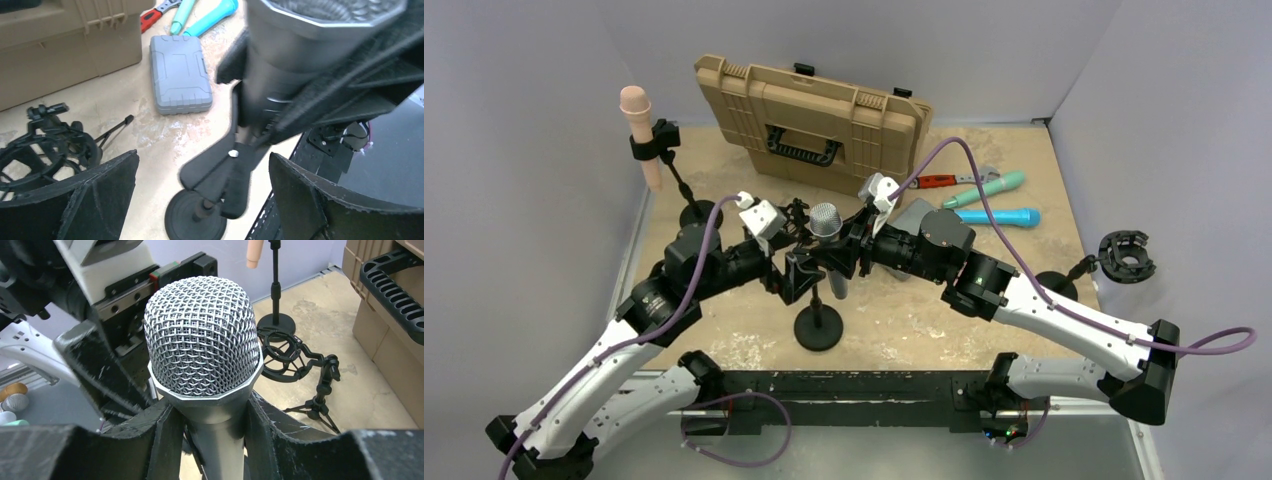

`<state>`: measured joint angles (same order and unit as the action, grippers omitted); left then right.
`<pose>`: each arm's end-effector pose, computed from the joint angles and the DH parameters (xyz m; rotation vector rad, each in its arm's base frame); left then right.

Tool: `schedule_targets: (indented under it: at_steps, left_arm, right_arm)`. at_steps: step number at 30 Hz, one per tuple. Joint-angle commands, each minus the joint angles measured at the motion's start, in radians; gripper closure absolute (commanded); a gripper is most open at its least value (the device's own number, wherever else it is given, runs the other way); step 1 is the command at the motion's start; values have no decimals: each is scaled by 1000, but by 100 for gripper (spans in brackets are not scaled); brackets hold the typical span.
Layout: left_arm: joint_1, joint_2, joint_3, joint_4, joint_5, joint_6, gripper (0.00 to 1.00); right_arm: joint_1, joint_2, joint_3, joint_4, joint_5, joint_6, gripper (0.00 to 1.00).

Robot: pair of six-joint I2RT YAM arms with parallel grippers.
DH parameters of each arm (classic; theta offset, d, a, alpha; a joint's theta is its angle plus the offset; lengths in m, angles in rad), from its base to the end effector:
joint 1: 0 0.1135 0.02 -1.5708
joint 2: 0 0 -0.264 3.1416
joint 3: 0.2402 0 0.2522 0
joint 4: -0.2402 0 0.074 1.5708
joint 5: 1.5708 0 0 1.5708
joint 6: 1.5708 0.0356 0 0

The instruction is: Remove the microphone from the stand

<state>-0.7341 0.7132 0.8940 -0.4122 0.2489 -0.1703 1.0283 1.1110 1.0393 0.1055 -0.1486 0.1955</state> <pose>0.1100 -0.1111 0.3644 0.6989 1.7465 -0.8583 0.1300 0.2259 0.3961 -0.7767 1.4450 1.0715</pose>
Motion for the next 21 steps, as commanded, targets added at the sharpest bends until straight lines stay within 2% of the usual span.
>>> schedule_targets:
  at_steps: [1,9,14,17,20,21]
  left_arm:
    - [115,10,27,86,223,24,3]
    - [122,24,14,74,378,83,25]
    - [122,31,8,81,421,97,46]
    - [122,39,14,66,404,115,65]
    - [122,43,9,64,354,121,95]
    - [122,43,5,66,331,123,98]
  right_arm:
    - [3,-33,21,75,-11,9,82]
    - [3,-20,21,78,-18,-14,85]
    - [3,-17,24,75,-2,-33,85]
    - [3,-15,30,69,5,-45,86]
    - [3,-14,32,67,14,-58,88]
    - [3,-12,34,67,17,-60,89]
